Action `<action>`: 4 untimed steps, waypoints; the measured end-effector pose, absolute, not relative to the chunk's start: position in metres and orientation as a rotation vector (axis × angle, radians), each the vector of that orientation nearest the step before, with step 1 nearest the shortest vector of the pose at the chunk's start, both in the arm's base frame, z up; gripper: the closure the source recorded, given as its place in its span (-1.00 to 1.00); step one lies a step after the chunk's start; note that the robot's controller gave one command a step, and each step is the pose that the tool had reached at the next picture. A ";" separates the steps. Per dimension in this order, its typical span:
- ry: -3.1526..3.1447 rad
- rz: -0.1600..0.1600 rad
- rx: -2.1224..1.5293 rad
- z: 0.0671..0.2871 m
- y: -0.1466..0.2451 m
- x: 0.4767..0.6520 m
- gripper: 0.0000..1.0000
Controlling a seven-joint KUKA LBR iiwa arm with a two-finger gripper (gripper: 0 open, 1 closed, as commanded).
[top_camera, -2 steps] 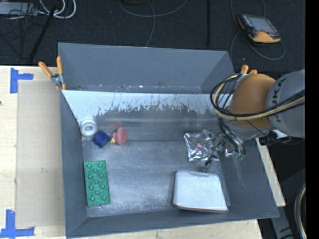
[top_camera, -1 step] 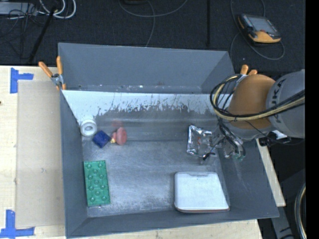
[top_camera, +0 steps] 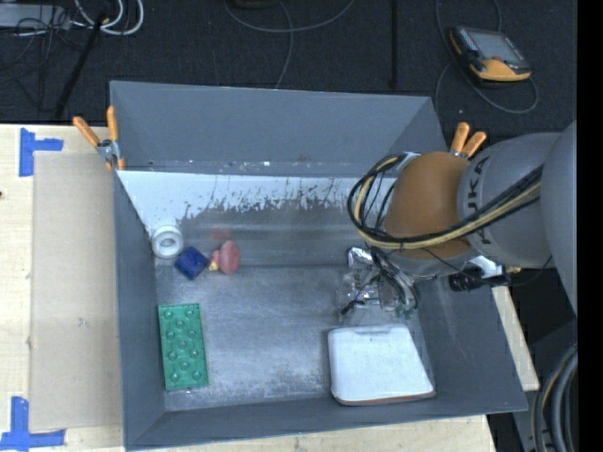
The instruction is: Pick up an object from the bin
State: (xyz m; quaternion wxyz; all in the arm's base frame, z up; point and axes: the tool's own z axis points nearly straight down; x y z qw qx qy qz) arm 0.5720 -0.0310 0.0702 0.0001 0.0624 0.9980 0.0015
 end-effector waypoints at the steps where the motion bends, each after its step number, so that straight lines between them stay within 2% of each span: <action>1: 3.132 0.001 0.200 0.071 -0.035 0.573 -1.00; 2: 3.115 -0.002 0.378 0.070 -0.098 0.595 -1.00; 3: 3.117 -0.001 0.372 0.070 -0.096 0.595 1.00; 4: 3.116 0.001 0.312 0.150 -0.077 0.617 1.00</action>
Offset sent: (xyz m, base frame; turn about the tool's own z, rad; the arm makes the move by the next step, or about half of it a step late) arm 0.0000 0.0000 0.0000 0.0000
